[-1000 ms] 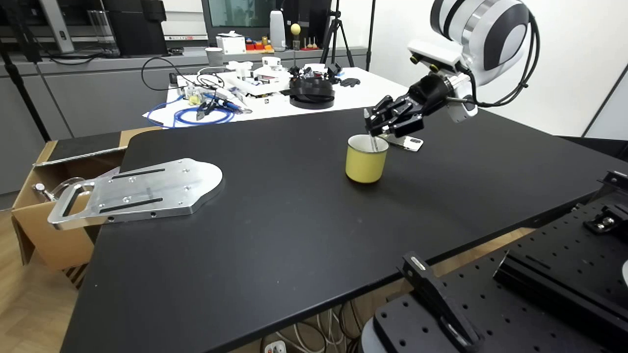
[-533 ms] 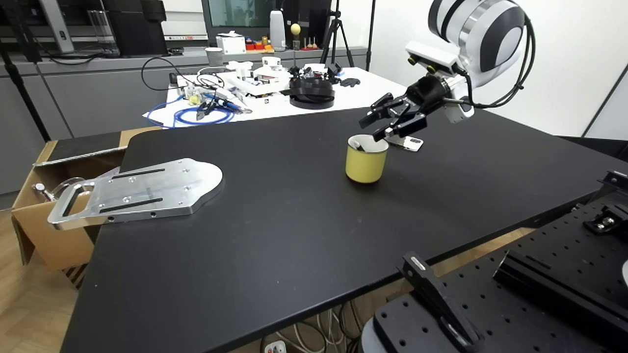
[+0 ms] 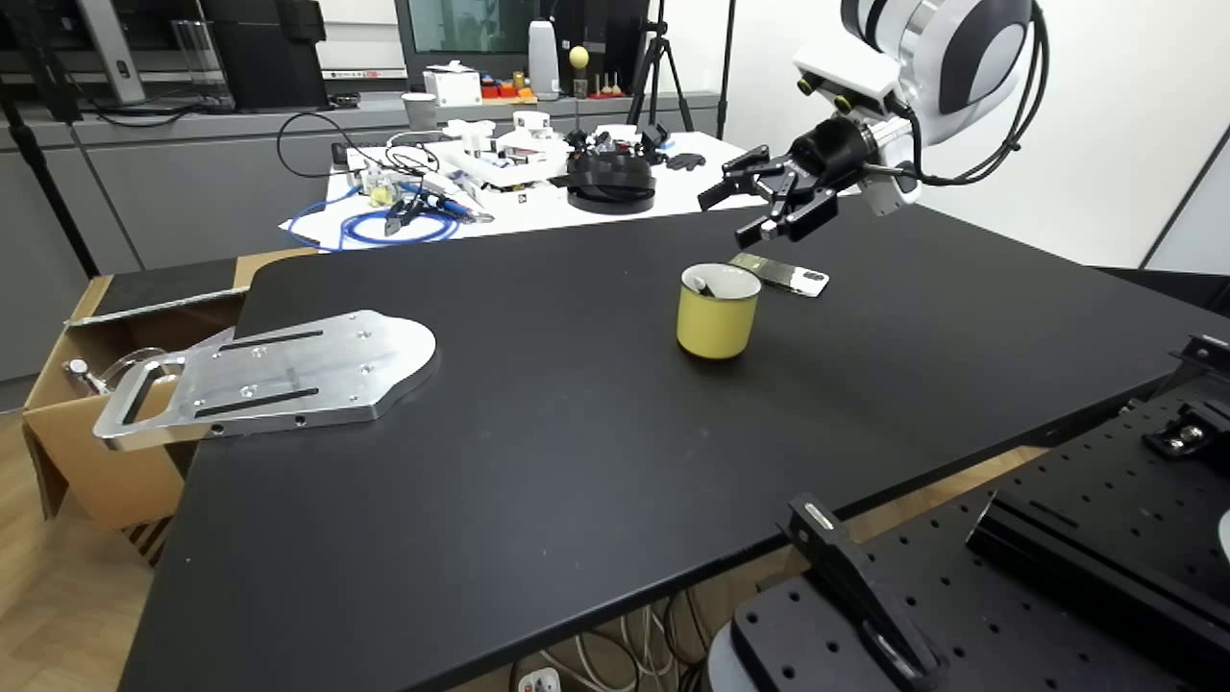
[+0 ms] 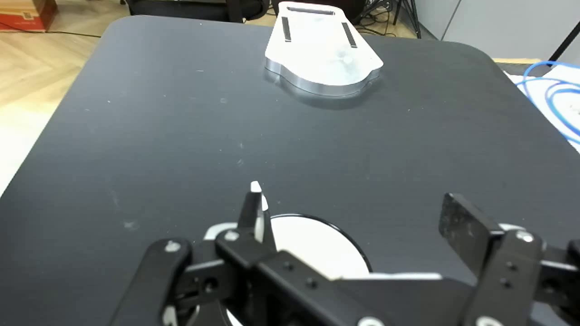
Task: Place the pen inside the yellow mug
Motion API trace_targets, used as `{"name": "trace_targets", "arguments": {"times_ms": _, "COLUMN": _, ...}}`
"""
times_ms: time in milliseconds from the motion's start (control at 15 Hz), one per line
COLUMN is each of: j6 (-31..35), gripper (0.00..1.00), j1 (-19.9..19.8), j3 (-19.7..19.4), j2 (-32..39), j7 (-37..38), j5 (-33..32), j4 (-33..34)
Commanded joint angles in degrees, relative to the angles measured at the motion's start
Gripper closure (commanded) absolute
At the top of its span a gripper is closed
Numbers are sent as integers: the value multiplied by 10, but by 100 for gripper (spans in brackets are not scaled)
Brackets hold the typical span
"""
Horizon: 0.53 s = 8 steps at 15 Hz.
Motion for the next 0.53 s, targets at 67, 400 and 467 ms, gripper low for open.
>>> {"name": "trace_targets", "arguments": {"times_ms": 67, "j6": -18, "gripper": 0, "j1": 6, "j3": -12, "j2": -24, "j7": 8, "j5": -21, "j4": -7}}
{"name": "trace_targets", "arguments": {"times_ms": 400, "j6": -13, "gripper": 0, "j1": 6, "j3": -11, "j2": -11, "j7": 1, "j5": -13, "j4": 0}}
{"name": "trace_targets", "arguments": {"times_ms": 467, "j6": -13, "gripper": 0, "j1": 6, "j3": -11, "j2": -11, "j7": 1, "j5": -14, "j4": 0}}
